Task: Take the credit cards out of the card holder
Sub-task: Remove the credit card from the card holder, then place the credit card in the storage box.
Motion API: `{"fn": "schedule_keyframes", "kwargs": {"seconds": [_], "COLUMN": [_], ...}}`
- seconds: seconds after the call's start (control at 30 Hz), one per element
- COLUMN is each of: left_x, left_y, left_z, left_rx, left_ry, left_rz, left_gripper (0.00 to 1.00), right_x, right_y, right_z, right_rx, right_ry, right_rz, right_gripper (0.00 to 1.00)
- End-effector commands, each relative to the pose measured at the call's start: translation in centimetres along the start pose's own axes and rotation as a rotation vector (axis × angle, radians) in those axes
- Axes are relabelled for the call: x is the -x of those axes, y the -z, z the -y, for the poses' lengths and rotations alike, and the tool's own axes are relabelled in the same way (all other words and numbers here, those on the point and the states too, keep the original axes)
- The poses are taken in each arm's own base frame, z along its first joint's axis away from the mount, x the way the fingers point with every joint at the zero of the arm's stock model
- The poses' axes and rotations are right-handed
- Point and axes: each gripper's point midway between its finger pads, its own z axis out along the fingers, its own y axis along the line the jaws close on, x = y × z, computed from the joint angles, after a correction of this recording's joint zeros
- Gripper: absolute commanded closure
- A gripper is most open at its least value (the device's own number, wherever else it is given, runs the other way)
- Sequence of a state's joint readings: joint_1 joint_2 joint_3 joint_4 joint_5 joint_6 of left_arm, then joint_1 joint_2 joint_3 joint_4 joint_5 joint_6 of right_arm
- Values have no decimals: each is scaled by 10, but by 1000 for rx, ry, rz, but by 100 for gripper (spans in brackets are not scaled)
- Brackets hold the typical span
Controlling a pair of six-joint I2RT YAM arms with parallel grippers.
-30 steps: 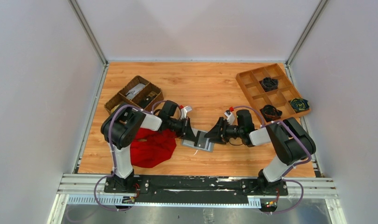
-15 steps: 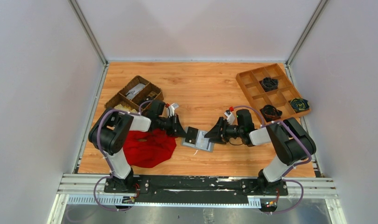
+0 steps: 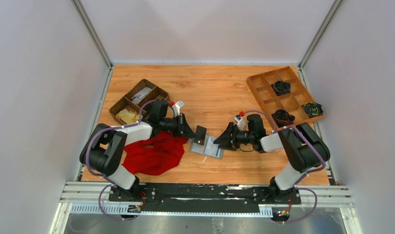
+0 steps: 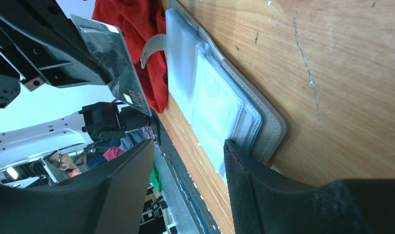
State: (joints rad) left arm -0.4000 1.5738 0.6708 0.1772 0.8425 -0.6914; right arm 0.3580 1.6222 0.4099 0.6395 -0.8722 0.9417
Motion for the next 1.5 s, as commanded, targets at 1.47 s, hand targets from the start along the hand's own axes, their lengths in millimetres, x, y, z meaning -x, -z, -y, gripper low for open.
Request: {"fn": "schedule_keyframes", "kwargs": {"seconds": [1.47], "left_x": [169], "left_y": [183], "left_z": [-13], "left_rx": [540], "left_ry": [-281], "left_rz": [229], "left_gripper": [100], "right_x": [36], "right_y": [56], "right_z": [-18], "right_rx": [-285], "right_ry": [175], "right_rz": [188], "right_gripper": [31]}}
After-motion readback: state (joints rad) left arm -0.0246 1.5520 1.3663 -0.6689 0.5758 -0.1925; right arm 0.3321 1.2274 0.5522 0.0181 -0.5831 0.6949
